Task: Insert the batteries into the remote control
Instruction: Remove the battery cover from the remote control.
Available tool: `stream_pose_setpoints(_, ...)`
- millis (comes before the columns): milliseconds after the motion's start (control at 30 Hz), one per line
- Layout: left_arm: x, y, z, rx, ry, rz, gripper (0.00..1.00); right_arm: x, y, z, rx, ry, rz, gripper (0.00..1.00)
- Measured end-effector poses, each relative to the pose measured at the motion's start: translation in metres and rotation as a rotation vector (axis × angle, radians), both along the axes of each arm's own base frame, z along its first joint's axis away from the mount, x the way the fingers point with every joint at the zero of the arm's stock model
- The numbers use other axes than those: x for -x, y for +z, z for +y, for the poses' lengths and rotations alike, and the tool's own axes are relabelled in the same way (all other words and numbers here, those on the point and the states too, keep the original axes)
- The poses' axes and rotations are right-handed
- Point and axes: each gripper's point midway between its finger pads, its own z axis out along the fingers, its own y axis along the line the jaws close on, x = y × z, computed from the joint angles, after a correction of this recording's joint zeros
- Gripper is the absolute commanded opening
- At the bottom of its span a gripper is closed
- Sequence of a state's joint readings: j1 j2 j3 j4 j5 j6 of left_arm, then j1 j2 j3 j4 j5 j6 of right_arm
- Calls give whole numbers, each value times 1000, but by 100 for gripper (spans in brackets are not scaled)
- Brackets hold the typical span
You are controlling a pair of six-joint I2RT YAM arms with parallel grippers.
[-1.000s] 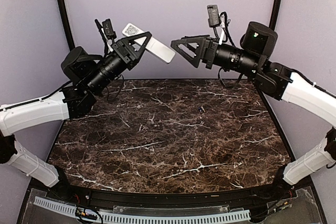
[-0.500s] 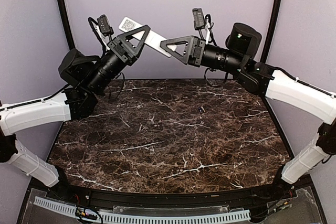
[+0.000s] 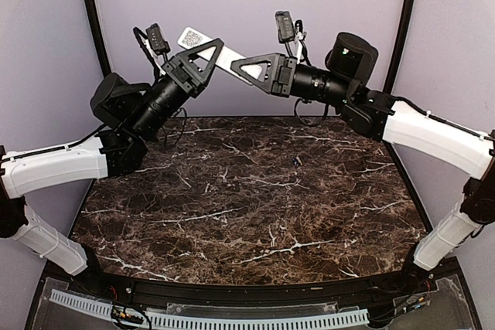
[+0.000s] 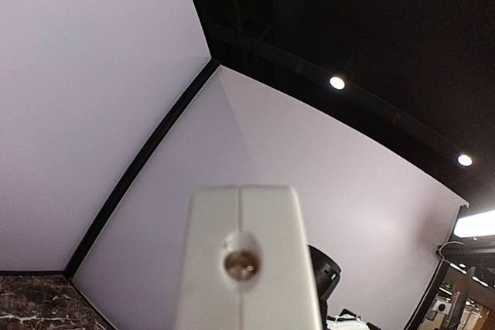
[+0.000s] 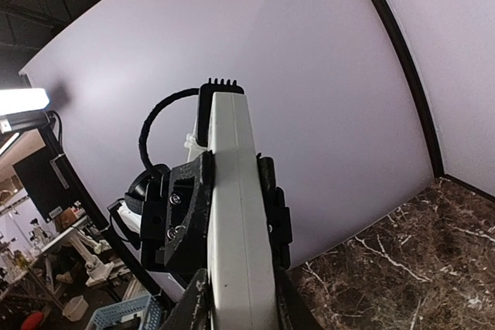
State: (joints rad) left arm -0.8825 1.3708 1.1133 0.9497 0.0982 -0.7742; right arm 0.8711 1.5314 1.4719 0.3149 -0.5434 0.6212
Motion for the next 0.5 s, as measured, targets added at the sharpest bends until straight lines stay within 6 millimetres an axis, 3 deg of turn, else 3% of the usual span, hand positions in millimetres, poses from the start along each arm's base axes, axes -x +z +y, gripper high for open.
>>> stream_pose_setpoints(333, 8, 0, -4, -16, -17, -39, 0, 14, -1, -9, 13, 53, -7, 13)
stream_pose_setpoints(500, 12, -12, -14, -67, -38, -38, 0, 19, -16, -18, 59, 67, -19, 20)
